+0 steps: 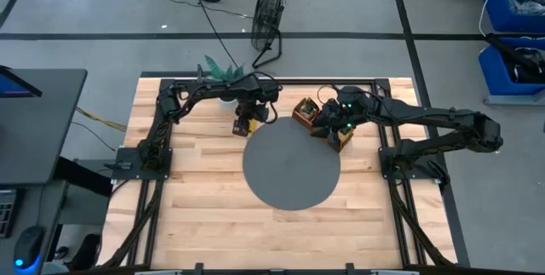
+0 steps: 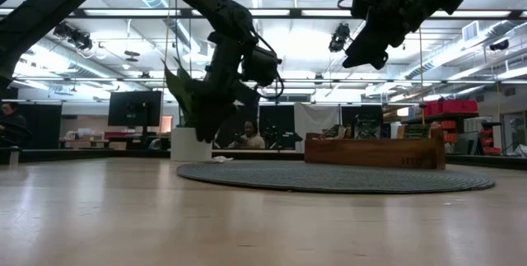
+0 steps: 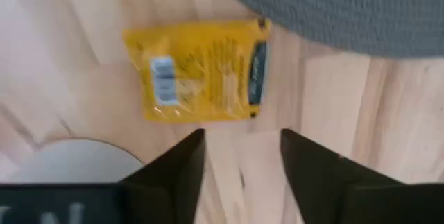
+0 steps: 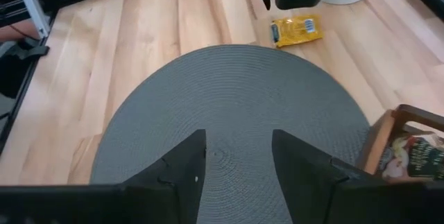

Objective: Pick & Place Tea
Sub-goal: Put the yellow tea bag into the right section of the wooden organizer

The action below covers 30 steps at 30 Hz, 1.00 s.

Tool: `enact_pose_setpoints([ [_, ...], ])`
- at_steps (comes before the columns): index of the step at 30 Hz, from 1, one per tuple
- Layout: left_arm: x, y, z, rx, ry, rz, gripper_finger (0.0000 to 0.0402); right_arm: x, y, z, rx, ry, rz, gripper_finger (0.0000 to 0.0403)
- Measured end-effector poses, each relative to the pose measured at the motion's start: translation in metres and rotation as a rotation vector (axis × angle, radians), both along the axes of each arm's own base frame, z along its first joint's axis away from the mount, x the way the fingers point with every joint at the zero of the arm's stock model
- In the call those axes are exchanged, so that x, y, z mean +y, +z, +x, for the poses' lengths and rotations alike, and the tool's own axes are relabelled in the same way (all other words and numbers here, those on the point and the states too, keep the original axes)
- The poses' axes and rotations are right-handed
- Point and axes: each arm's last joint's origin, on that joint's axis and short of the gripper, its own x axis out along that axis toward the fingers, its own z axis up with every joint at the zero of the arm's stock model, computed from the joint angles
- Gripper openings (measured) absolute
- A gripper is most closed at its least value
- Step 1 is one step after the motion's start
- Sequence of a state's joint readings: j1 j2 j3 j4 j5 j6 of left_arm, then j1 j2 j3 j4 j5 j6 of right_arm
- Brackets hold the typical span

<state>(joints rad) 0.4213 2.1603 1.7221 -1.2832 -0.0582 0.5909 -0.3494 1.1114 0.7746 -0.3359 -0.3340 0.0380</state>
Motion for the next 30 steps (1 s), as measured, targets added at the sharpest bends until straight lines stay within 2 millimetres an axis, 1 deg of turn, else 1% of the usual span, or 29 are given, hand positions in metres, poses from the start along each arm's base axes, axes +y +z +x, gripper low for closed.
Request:
enact_pose_setpoints([
  [3,-0.005,-0.007,-0.003,0.039,0.002,0.017,0.023,0.004,0.0,0.001,0.001,0.016,0.002,0.0174],
  [5,-0.009,-0.012,-0.003,0.062,0.003,0.07,0.0242,0.005,0.0,0.002,0.001,0.021,0.005,0.0174],
  [7,-0.014,-0.013,-0.002,0.046,0.004,0.094,0.0244,0.006,0.0,0.002,0.001,0.024,0.004,0.0174],
  [10,-0.025,-0.005,0.001,-0.032,0.027,0.131,0.0234,0.007,0.0,0.002,0.003,0.024,0.006,0.0174],
  [14,-0.045,0.015,-0.002,-0.201,0.074,0.189,0.0204,0.007,0.0,0.002,0.004,0.015,0.017,0.0174],
  [15,-0.05,0.021,-0.005,-0.254,0.081,0.202,0.0196,0.007,0.0,0.002,0.003,0.015,0.017,0.0174],
  [18,-0.061,0.028,-0.018,-0.367,0.084,0.224,0.0175,0.007,0.0,0.002,0.002,0.015,0.016,0.0174],
  [20,-0.064,0.024,-0.032,-0.392,0.083,0.231,0.0165,0.007,0.0,0.002,-0.001,0.016,0.014,0.0174],
  [22,-0.064,0.015,-0.047,-0.381,0.079,0.232,0.016,0.007,0.001,0.002,-0.006,0.018,0.009,0.0174],
  [24,-0.062,0.008,-0.058,-0.378,0.08,0.208,0.0158,0.006,0.002,0.003,-0.016,0.019,0.005,0.0174],
  [27,-0.06,0.003,-0.063,-0.384,0.086,0.162,0.0163,0.006,0.002,0.004,-0.026,0.019,0.001,0.0174],
  [30,-0.058,0.003,-0.06,-0.424,0.052,0.145,0.0175,0.006,0.003,0.004,-0.033,0.019,-0.001,0.0174],
])
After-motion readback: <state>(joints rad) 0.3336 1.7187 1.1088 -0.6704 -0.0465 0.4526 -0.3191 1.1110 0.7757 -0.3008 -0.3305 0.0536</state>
